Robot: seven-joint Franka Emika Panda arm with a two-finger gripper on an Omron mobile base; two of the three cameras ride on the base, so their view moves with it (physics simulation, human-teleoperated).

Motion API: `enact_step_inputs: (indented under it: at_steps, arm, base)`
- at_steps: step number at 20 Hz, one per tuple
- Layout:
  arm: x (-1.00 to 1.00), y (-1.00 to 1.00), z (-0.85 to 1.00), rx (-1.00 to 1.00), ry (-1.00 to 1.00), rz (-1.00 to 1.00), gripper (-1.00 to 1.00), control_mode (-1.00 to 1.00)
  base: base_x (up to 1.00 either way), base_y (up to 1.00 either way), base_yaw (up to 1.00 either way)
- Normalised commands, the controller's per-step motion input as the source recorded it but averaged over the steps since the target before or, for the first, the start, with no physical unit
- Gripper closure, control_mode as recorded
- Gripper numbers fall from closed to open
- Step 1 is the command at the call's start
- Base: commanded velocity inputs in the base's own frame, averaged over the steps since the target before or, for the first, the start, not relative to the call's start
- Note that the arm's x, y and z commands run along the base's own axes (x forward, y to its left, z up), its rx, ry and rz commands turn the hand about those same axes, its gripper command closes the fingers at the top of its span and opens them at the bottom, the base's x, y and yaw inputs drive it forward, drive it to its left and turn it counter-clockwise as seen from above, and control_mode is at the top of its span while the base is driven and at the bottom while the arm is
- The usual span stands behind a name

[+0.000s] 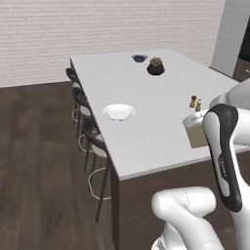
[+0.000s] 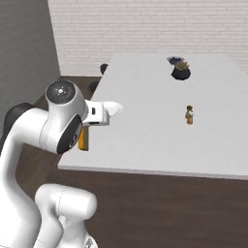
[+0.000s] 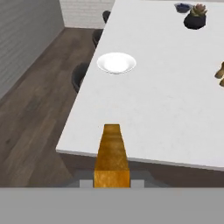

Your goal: Start the toaster. Once the lever pops up, take the bread to the plate on the dining counter.

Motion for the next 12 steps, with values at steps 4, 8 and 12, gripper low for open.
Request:
enact_step_inputs:
  at_steps: [4,8,12]
  arm:
    - [0.00,0.00,0.00,0.00,0.00,0.00,1.00,1.00]
    - [0.00,0.00,0.00,0.00,0.00,0.00,1.00,1.00]
    - [0.00,0.00,0.00,0.00,0.00,0.00,1.00,1.00]
  base:
    - [-1.00,0.33,-0.04]
    - [-1.00,0.23,0.10]
    - [-1.00,0.96,0.17]
